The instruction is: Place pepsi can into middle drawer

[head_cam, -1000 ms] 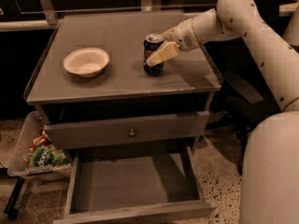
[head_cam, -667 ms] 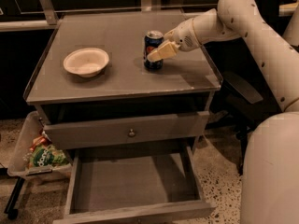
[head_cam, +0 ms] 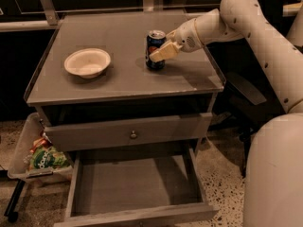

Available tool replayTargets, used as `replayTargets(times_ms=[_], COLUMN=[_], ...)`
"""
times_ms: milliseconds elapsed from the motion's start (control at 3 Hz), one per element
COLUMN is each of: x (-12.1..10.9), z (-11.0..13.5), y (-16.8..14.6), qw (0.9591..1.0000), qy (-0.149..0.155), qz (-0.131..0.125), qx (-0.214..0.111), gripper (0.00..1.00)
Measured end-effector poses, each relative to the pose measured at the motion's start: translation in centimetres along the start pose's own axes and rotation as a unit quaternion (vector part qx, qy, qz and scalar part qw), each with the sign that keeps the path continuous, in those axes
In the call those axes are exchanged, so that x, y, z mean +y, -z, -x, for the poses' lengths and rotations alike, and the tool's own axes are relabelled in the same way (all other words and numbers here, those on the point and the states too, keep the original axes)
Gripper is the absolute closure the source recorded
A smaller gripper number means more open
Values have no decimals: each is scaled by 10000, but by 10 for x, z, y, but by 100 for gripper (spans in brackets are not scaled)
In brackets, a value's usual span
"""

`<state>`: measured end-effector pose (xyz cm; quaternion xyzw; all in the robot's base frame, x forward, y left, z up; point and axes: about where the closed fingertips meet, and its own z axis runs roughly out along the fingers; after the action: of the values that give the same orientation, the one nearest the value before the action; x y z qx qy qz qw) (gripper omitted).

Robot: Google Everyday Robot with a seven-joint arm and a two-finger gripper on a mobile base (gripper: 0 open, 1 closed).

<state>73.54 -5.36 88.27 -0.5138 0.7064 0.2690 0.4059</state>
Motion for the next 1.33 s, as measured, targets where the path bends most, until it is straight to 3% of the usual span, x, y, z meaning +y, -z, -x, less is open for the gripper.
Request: replayTargets(times_ms=[333, 667, 1333], x=[0, 13, 82], z=[0, -3, 2], y=[0, 13, 97], qw=[10000, 9998, 9931], qy=[0, -74, -384], qz=[0, -139, -1100], qx=[0, 115, 93], gripper=[100, 100, 100])
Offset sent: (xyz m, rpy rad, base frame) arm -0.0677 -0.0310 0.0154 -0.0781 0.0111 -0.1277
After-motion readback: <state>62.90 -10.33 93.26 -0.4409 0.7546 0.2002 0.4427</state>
